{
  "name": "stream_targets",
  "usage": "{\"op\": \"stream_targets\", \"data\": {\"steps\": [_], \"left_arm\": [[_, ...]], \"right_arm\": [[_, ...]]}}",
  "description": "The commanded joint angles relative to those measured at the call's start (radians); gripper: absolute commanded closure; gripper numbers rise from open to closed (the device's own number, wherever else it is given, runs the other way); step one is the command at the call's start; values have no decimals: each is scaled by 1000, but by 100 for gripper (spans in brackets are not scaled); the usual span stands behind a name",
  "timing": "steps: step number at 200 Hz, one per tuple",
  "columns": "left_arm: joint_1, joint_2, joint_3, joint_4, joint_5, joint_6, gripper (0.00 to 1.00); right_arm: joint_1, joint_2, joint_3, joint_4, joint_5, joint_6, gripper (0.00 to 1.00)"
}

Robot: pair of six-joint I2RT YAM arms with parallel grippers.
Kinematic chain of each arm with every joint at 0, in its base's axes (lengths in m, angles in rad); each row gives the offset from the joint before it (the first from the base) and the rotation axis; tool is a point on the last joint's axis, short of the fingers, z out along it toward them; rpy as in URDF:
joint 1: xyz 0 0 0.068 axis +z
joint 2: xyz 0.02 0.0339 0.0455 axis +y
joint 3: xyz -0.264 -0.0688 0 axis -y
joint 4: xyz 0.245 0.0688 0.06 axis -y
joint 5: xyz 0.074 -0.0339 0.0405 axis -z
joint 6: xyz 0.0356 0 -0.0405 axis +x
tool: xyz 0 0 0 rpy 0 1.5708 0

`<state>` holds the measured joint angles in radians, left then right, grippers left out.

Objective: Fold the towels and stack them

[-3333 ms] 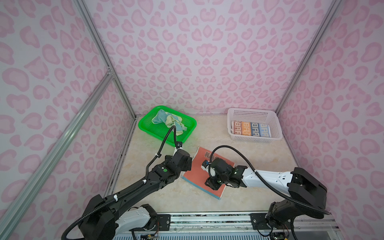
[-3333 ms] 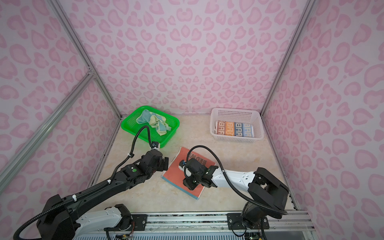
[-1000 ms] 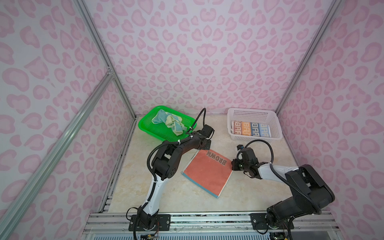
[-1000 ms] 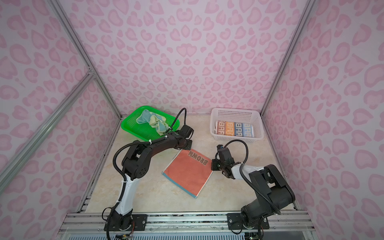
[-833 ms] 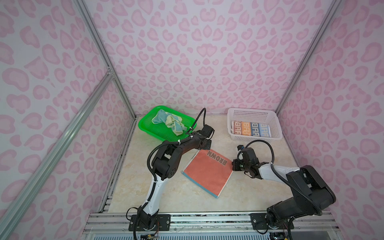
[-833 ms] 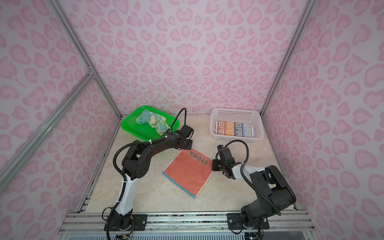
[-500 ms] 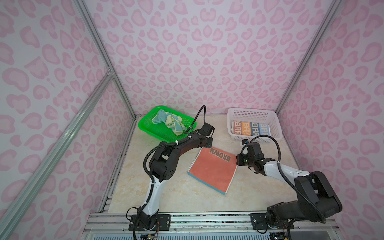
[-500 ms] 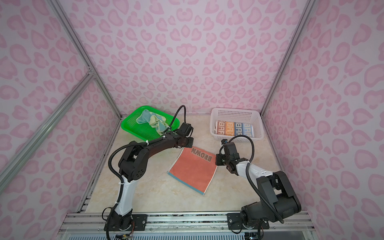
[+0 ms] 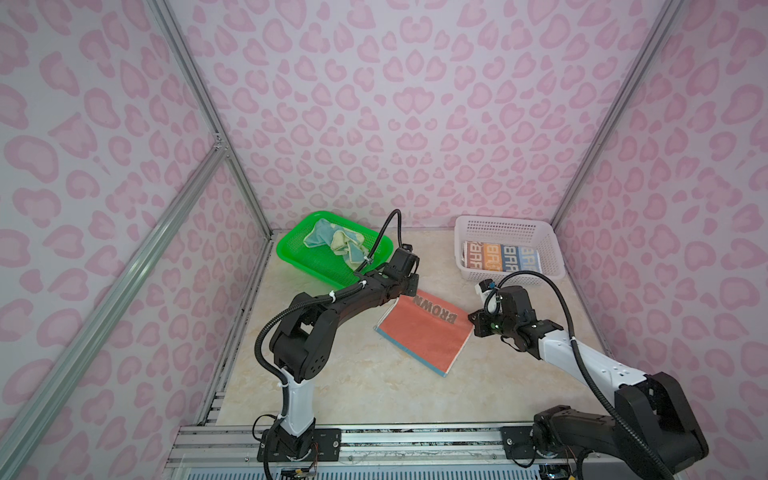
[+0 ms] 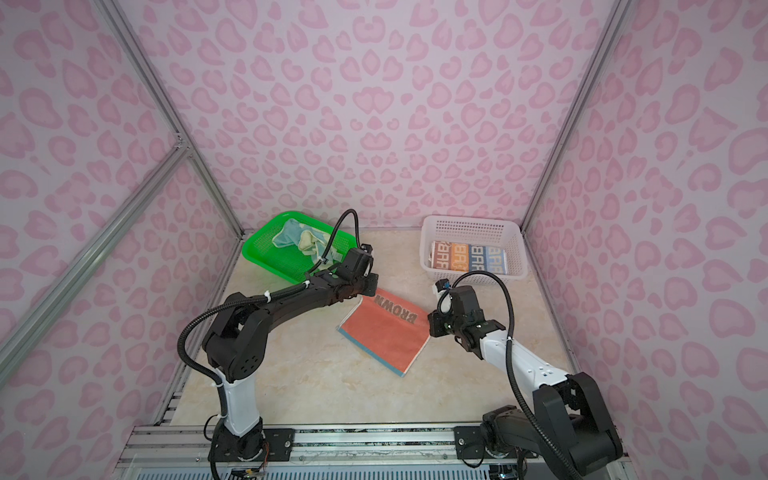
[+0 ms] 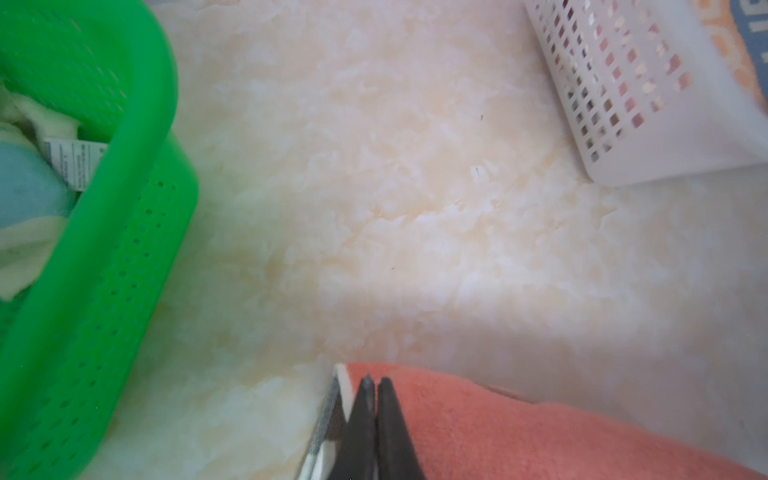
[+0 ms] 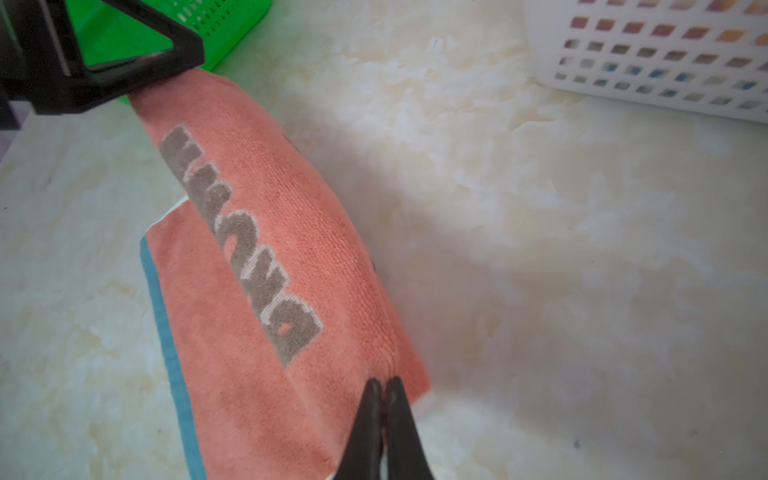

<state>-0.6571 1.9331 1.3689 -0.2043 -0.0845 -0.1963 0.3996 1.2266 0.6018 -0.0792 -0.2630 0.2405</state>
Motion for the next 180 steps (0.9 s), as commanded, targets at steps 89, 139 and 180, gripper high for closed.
{"op": "stream_targets", "data": {"steps": [89,139,180], "left_arm": [[-1,-216,-263,7,-93,-12,98],[-1,-243,-336,10,-103,-23,98],[0,-223,-354,15,-120,-28,93]], "right_arm": [[275,-179,-123,-101,0,138,100],[391,-151,-159,-48,25,214,100],[477,-52,-171,19,38,264,96]]}}
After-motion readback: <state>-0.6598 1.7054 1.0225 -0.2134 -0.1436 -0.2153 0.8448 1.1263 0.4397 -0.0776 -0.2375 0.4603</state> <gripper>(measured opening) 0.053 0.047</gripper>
